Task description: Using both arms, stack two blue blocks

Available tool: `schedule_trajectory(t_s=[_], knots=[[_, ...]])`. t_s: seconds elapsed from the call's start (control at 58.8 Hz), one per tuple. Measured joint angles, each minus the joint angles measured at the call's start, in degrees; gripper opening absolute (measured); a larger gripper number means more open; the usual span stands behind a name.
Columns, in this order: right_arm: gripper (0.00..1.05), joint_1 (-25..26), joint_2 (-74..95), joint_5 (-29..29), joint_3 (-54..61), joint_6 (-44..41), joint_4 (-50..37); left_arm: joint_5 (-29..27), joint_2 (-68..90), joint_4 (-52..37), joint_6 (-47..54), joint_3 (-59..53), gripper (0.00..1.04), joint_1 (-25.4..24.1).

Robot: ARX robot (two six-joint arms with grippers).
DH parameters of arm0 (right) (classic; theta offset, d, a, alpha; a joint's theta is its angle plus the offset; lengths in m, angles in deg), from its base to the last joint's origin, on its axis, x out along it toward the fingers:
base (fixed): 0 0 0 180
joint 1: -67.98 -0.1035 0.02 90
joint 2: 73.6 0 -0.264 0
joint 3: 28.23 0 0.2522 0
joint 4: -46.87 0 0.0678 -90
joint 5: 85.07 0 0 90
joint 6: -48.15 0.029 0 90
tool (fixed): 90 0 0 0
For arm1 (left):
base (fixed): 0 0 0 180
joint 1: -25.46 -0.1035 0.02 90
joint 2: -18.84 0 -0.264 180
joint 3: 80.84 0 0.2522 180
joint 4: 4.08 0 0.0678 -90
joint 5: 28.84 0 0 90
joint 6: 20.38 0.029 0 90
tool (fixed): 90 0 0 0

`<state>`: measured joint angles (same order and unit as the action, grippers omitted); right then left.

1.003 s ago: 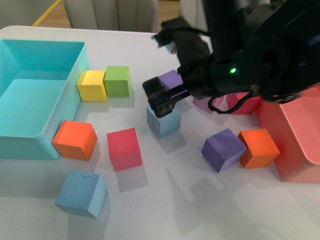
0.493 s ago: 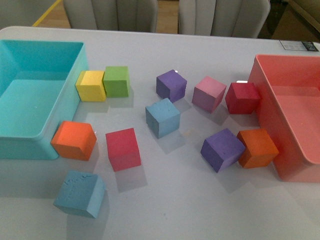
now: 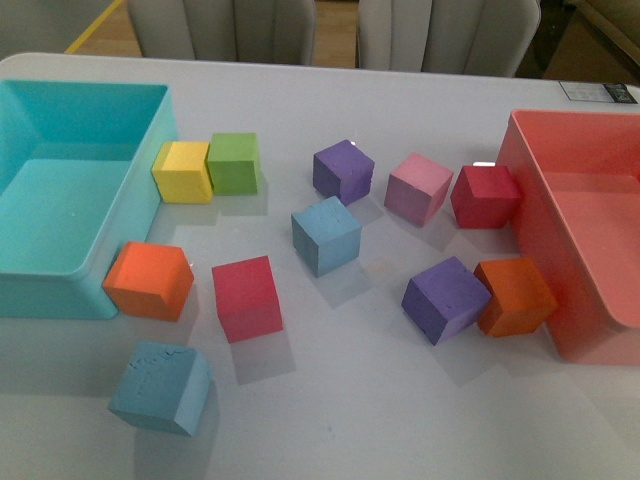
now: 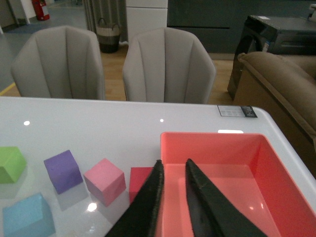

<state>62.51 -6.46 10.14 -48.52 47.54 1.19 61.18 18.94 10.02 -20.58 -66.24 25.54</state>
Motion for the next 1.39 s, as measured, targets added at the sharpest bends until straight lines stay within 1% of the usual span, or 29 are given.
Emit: schedule_trajectory(t_s=[0.102,0.136,0.17,0.255,0.901,0.986,1.394], knots=[[0.02,0.81,-4.68,-0.79,1.73,0.0,2.91,0.0,0.0,0.0,0.0,0.0,0.96,0.0],[0.02,2.38,-6.75,-3.61,2.27,0.0,4.24,0.0,0.0,0.0,0.0,-0.02,0.96,0.0],[0.02,3.58,-8.24,-4.61,2.62,0.02,5.33,0.0,0.0,0.0,0.0,-0.02,0.96,0.0],[0.02,5.18,-12.41,-4.81,3.67,0.02,8.55,0.0,0.0,0.0,0.0,-0.02,0.96,0.0],[0.02,5.29,-39.78,-5.11,5.2,0.02,32.41,0.0,0.0,0.0,0.0,0.0,0.96,0.0],[0.02,5.29,-44.5,-5.09,5.2,0.0,36.87,0.0,0.0,0.0,0.0,0.0,0.96,0.0],[0.02,5.29,-53.51,-5.09,5.2,0.02,45.75,0.0,0.0,0.0,0.0,0.0,0.96,0.0]])
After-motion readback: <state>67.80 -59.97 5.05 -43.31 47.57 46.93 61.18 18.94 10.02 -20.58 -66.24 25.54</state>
